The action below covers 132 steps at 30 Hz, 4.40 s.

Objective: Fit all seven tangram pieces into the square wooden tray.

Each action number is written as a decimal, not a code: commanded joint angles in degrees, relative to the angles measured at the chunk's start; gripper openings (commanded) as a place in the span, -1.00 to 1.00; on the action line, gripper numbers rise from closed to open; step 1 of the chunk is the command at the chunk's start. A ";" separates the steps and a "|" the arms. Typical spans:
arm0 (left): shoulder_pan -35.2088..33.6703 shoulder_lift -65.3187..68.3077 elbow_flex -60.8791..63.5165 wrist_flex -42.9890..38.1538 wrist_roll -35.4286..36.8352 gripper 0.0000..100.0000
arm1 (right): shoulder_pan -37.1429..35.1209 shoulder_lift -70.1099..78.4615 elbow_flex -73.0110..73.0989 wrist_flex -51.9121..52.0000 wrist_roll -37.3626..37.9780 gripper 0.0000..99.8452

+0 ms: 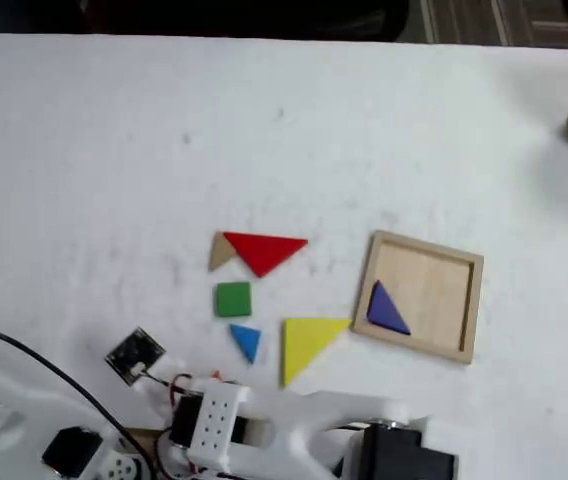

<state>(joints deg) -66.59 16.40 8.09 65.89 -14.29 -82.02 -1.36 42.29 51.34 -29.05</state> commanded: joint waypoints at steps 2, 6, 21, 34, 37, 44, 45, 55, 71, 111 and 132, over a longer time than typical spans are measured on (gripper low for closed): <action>1.36 -0.31 -2.90 0.79 0.79 -0.89 | 2.07 -2.42 -2.29 -0.75 -0.09 -0.84; 3.74 -0.31 -2.90 2.64 0.79 -0.89 | 4.00 -4.62 -1.93 0.48 5.27 -0.97; 23.16 -0.57 -2.90 10.37 6.59 -0.95 | 28.26 -28.44 -2.29 17.45 13.19 -0.97; 40.04 -22.73 16.44 3.08 14.15 -0.95 | 70.55 -54.29 4.75 24.57 25.93 -0.97; 43.74 -29.23 27.52 -2.64 13.80 -0.95 | 75.56 -51.38 5.71 24.57 31.38 -0.97; 46.02 -38.73 45.63 -12.66 5.01 -0.95 | 81.63 -42.77 5.45 22.02 45.71 -0.97; 46.29 -38.99 48.18 -14.07 2.99 -0.95 | 83.38 -41.71 5.45 20.09 45.54 -0.97; 47.69 -39.43 51.34 -17.41 -1.32 -0.95 | 88.92 -27.12 5.54 7.43 47.74 -0.96; 47.34 -39.25 51.43 -18.46 -1.32 -0.95 | 89.01 -14.64 5.89 0.66 101.36 -0.96; 47.25 -39.34 51.60 -18.46 -1.32 -0.95 | 89.45 -10.33 -2.99 -6.73 70.33 -0.97; 47.25 -39.08 51.34 -19.25 -1.32 -0.95 | 90.07 -22.29 14.68 -4.18 73.58 -0.97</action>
<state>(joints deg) -20.00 -20.88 60.04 48.22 -15.16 7.56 -16.04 54.59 46.42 45.67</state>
